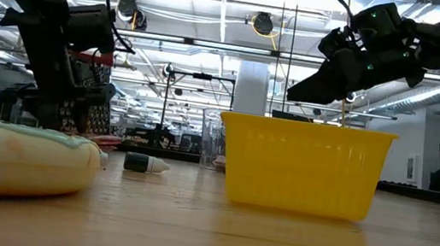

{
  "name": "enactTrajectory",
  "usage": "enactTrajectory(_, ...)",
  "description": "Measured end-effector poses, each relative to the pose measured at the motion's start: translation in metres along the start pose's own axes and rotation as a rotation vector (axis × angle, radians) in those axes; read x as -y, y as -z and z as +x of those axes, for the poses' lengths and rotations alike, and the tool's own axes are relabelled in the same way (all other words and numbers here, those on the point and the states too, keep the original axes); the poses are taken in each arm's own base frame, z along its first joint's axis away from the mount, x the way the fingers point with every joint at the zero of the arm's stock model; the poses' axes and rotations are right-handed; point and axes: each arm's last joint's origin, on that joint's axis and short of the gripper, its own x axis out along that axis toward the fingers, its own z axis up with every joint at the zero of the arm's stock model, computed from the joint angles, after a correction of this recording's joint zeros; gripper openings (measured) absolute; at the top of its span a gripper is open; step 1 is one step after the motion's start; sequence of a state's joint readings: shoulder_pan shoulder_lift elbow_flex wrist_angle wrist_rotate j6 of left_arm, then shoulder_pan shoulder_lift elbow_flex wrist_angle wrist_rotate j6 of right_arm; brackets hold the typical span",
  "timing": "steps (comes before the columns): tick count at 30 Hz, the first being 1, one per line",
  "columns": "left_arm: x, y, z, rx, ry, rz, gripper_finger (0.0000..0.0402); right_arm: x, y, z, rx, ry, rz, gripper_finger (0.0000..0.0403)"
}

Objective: Pick & Place Food Item
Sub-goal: Put the red popcorn bag into the transparent bin

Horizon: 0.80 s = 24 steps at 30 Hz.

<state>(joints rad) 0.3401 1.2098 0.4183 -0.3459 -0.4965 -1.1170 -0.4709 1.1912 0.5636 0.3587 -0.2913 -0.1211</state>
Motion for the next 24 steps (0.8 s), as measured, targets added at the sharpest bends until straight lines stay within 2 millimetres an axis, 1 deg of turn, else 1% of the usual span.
enactTrajectory(8,0.001,-0.002,0.000,0.037,0.003,0.061,0.0211,0.000,0.001,0.000,-0.006,0.000,0.004,0.0222)
enactTrajectory(14,0.008,-0.007,0.000,0.101,0.051,0.121,0.0212,0.000,0.000,0.000,-0.005,0.000,0.003,0.0222)
enactTrajectory(24,0.003,-0.014,0.004,0.104,0.021,0.090,0.0212,0.000,0.000,0.000,-0.005,0.001,0.029,0.0222)
